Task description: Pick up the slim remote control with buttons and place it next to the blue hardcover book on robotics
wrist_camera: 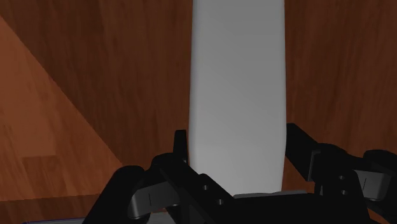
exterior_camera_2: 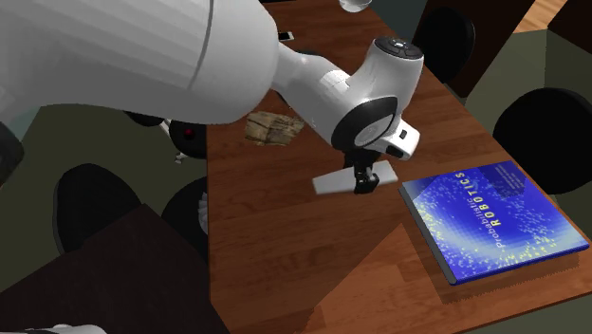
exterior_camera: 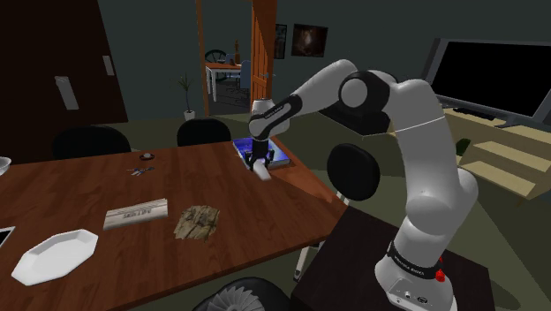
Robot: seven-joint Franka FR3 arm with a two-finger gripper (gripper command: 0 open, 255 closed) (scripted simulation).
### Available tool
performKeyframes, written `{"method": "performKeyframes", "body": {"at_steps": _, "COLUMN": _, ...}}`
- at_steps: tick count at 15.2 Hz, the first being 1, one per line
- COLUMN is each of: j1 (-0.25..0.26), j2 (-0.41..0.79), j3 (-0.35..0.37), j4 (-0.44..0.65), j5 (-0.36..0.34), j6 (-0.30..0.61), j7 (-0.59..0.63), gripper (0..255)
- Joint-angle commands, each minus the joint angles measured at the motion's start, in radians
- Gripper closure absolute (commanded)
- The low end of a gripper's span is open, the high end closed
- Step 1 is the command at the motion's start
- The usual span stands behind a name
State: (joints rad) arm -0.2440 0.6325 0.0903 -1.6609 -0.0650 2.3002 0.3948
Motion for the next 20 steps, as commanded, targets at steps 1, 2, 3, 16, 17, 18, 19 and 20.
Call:
{"method": "performKeyframes", "body": {"at_steps": 1, "j1": -0.018, "j2": 0.054, "j3": -0.005, "j4": 0.097, "j5": 0.002, "j6": -0.043, "j7": -0.03, "gripper": 255}}
{"method": "performKeyframes", "body": {"at_steps": 2, "j1": -0.028, "j2": 0.082, "j3": -0.008, "j4": 0.147, "j5": 0.003, "j6": -0.065, "j7": -0.045, "gripper": 255}}
{"method": "performKeyframes", "body": {"at_steps": 3, "j1": -0.037, "j2": 0.112, "j3": -0.01, "j4": 0.2, "j5": 0.004, "j6": -0.088, "j7": -0.059, "gripper": 255}}
{"method": "performKeyframes", "body": {"at_steps": 16, "j1": -0.08, "j2": 0.373, "j3": -0.024, "j4": 0.559, "j5": 0.006, "j6": -0.185, "j7": -0.131, "gripper": 255}}
{"method": "performKeyframes", "body": {"at_steps": 17, "j1": -0.08, "j2": 0.382, "j3": -0.024, "j4": 0.561, "j5": 0.006, "j6": -0.178, "j7": -0.131, "gripper": 255}}
{"method": "performKeyframes", "body": {"at_steps": 18, "j1": -0.079, "j2": 0.392, "j3": -0.025, "j4": 0.564, "j5": 0.006, "j6": -0.172, "j7": -0.131, "gripper": 255}}
{"method": "performKeyframes", "body": {"at_steps": 19, "j1": -0.079, "j2": 0.401, "j3": -0.025, "j4": 0.567, "j5": 0.006, "j6": -0.165, "j7": -0.131, "gripper": 255}}
{"method": "performKeyframes", "body": {"at_steps": 20, "j1": -0.079, "j2": 0.41, "j3": -0.025, "j4": 0.569, "j5": 0.005, "j6": -0.158, "j7": -0.131, "gripper": 255}}
